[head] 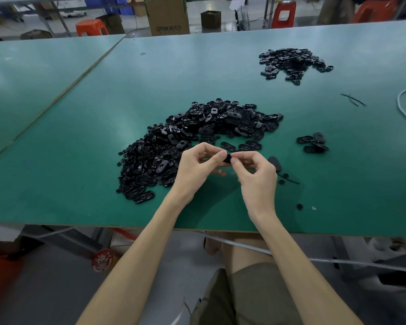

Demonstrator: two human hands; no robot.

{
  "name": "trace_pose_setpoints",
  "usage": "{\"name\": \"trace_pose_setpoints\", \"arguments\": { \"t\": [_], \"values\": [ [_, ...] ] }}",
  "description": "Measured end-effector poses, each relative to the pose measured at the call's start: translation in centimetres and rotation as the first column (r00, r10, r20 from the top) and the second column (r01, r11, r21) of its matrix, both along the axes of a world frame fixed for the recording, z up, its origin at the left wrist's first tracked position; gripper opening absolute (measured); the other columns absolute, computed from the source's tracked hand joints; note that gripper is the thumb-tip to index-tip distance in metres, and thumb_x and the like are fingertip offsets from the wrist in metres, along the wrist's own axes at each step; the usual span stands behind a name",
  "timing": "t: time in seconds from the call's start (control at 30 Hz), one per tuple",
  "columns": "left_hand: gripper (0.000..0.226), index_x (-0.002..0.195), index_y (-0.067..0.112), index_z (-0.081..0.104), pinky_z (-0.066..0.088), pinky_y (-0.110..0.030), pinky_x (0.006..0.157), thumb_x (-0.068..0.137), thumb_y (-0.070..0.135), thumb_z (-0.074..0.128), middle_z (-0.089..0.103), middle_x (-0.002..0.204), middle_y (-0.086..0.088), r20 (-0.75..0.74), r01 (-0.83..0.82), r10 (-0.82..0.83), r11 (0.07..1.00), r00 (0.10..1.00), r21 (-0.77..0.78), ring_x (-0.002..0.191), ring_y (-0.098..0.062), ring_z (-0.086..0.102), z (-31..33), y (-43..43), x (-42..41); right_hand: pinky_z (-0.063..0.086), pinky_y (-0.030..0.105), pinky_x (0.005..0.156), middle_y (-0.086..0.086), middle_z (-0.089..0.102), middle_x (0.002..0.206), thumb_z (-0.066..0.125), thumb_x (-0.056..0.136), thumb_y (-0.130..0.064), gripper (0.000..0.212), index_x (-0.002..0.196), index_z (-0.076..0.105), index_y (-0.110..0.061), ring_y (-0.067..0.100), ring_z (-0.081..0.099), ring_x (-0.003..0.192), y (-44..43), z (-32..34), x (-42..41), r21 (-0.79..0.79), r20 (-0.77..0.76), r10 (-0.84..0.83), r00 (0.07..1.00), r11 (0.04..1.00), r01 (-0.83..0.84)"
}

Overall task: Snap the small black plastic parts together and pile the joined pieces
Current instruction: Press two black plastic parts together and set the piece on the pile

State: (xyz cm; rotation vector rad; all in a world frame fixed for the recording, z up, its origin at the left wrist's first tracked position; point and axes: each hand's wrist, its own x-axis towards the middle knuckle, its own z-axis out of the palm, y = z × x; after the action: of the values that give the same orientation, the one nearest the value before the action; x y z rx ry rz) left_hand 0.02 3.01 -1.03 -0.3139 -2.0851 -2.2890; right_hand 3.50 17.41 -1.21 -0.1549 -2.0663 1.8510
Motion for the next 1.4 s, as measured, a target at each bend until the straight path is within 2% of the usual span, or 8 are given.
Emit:
{"name": "trace_pose_setpoints", "arguments": {
  "t": [0.17,0.33,0.47,0.53,0.7,0.87,1.2,1.4],
  "values": [
    [0.012,0.099,0.000,0.072,0.063,-0.033,0.070,0.096,0.011,0.073,0.077,0.094,-0.016,0.005,-0.018,0.018,1.000,1.000,0.014,0.086,-0.031,0.078,0.05,-0.12,0.00,0.058,0.041,0.086,-0.004,0.075,0.092,0.076,0.094,-0.017,0.007,0.093,0.077,-0.024,0.011,0.068,0.086,0.04,0.03,-0.04,0.019,-0.005,-0.002,1.000,1.000,0.002],
    [0.013,0.100,-0.002,0.071,0.062,-0.033,0.070,0.096,0.011,0.072,0.077,0.094,-0.019,0.018,-0.006,0.005,0.999,1.000,0.049,0.087,-0.033,0.077,0.21,-0.25,0.08,0.055,0.038,0.091,-0.001,0.068,0.100,0.080,0.090,-0.019,0.010,0.095,0.075,-0.027,0.005,0.064,0.086,0.08,0.05,-0.14,0.016,-0.030,-0.015,0.999,1.000,0.016],
    [0.011,0.100,0.001,0.072,0.062,-0.034,0.070,0.097,0.012,0.071,0.076,0.096,-0.022,0.033,0.001,-0.003,0.997,0.999,0.071,0.089,-0.036,0.077,0.31,-0.40,0.14,0.058,0.052,0.088,-0.002,0.074,0.097,0.079,0.092,-0.023,0.010,0.100,0.075,-0.024,0.013,0.069,0.091,0.13,0.03,-0.20,-0.052,0.014,0.033,0.999,0.998,-0.032],
    [0.011,0.101,0.002,0.073,0.062,-0.034,0.070,0.097,0.012,0.071,0.077,0.096,-0.020,0.038,0.001,-0.004,0.997,0.999,0.074,0.088,-0.036,0.077,0.37,-0.34,0.18,0.058,0.053,0.086,-0.006,0.076,0.092,0.078,0.092,-0.022,0.005,0.098,0.076,-0.023,0.013,0.071,0.090,0.13,0.05,-0.16,-0.057,0.010,0.042,0.999,0.997,-0.042],
    [0.015,0.109,0.004,0.075,0.063,-0.033,0.072,0.099,0.013,0.069,0.079,0.099,-0.015,0.017,0.015,-0.016,0.999,1.000,0.038,0.087,-0.032,0.078,0.41,-0.19,0.18,0.059,0.048,0.086,-0.006,0.077,0.093,0.078,0.092,-0.019,0.007,0.098,0.076,-0.023,0.014,0.071,0.091,0.27,-0.11,-0.14,-0.119,-0.006,0.040,0.999,0.992,-0.041],
    [0.017,0.112,0.002,0.075,0.059,-0.028,0.069,0.102,0.011,0.064,0.078,0.094,-0.012,-0.034,0.055,-0.058,0.995,0.998,-0.083,0.079,-0.028,0.077,0.11,0.13,0.14,0.053,0.030,0.075,-0.006,0.077,0.090,0.077,0.092,-0.013,0.011,0.094,0.077,-0.023,0.008,0.070,0.082,0.42,-0.33,-0.39,-0.218,-0.025,0.047,0.999,0.975,-0.051],
    [0.014,0.110,0.004,0.075,0.057,-0.028,0.074,0.099,0.009,0.067,0.078,0.089,-0.006,-0.035,0.077,-0.083,0.986,0.996,-0.148,0.079,-0.020,0.074,-0.08,0.10,0.02,0.054,0.017,0.069,-0.006,0.078,0.087,0.076,0.092,-0.007,0.011,0.095,0.076,-0.017,0.005,0.072,0.078,0.32,-0.46,-0.49,-0.235,-0.035,0.066,0.997,0.969,-0.072],
    [0.014,0.109,0.001,0.075,0.054,-0.021,0.074,0.097,0.006,0.069,0.079,0.090,-0.005,-0.048,0.085,-0.094,0.983,0.994,-0.162,0.077,-0.018,0.075,-0.03,0.20,0.04,0.055,0.028,0.075,-0.002,0.078,0.092,0.080,0.091,-0.015,0.008,0.095,0.076,-0.021,0.017,0.074,0.088,0.53,-0.47,-0.54,-0.272,-0.032,0.046,0.998,0.961,-0.053]
  ]
}}
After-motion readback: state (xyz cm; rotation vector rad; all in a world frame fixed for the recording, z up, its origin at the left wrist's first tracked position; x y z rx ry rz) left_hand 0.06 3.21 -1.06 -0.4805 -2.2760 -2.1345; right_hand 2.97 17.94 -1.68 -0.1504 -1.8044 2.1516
